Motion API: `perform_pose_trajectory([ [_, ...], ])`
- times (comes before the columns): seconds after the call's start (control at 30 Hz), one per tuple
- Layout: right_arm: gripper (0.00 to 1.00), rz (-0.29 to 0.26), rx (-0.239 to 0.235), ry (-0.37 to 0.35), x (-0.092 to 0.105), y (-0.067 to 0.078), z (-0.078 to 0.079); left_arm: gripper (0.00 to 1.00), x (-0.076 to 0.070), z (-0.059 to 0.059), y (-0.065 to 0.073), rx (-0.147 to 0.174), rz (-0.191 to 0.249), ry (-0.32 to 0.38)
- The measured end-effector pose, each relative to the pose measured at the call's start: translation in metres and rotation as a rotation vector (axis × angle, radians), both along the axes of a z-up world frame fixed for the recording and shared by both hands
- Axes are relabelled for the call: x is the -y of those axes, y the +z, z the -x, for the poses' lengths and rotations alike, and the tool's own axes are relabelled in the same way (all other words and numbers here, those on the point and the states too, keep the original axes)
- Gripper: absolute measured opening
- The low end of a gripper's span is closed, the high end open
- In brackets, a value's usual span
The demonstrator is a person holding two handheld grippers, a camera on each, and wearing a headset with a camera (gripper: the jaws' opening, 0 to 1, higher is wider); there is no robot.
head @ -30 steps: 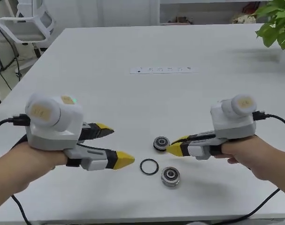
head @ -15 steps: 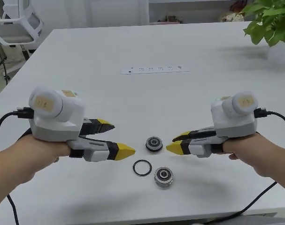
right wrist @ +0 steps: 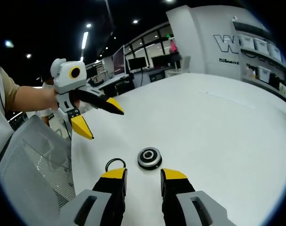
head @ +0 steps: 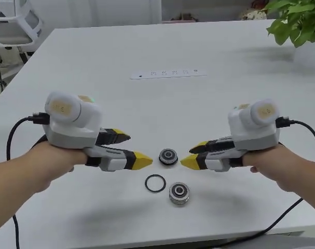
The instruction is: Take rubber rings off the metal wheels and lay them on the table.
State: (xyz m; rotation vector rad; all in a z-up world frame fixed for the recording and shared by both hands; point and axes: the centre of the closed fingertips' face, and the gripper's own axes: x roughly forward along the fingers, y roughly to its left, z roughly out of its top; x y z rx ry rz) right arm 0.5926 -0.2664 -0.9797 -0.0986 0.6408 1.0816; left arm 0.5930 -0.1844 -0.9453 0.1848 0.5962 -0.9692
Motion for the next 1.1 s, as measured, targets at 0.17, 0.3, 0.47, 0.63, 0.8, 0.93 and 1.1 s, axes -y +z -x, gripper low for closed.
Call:
perform_pose_trajectory([
  [0.17, 0.27, 0.002, 0.000, 0.003, 0.000, -0.003, -0.002, 0.55, 0.005, -0.004, -0.008, -0.012, -0.005, -0.002],
  [0.3, 0.27, 0.011, 0.000, -0.001, 0.001, -0.007, -0.003, 0.55, 0.008, -0.006, -0.014, -0.022, -0.012, -0.005],
  [0.47, 0.28, 0.009, -0.004, 0.007, 0.000, -0.009, -0.002, 0.53, 0.014, -0.008, -0.018, -0.034, -0.009, -0.011],
  [0.63, 0.28, 0.014, -0.003, 0.014, -0.002, -0.012, 0.001, 0.51, 0.021, -0.010, -0.022, -0.045, -0.007, -0.019],
  [0.8, 0.28, 0.006, -0.011, 0.008, -0.002, -0.014, 0.001, 0.49, 0.028, -0.012, -0.028, -0.058, -0.014, -0.034],
  [0.93, 0.28, 0.012, -0.012, 0.010, 0.000, -0.015, 0.002, 0.47, 0.035, -0.015, -0.031, -0.067, -0.016, -0.041],
  [1.1, 0.28, 0.015, -0.011, 0.002, 0.005, -0.018, -0.001, 0.44, 0.045, -0.017, -0.033, -0.060, -0.029, -0.070],
])
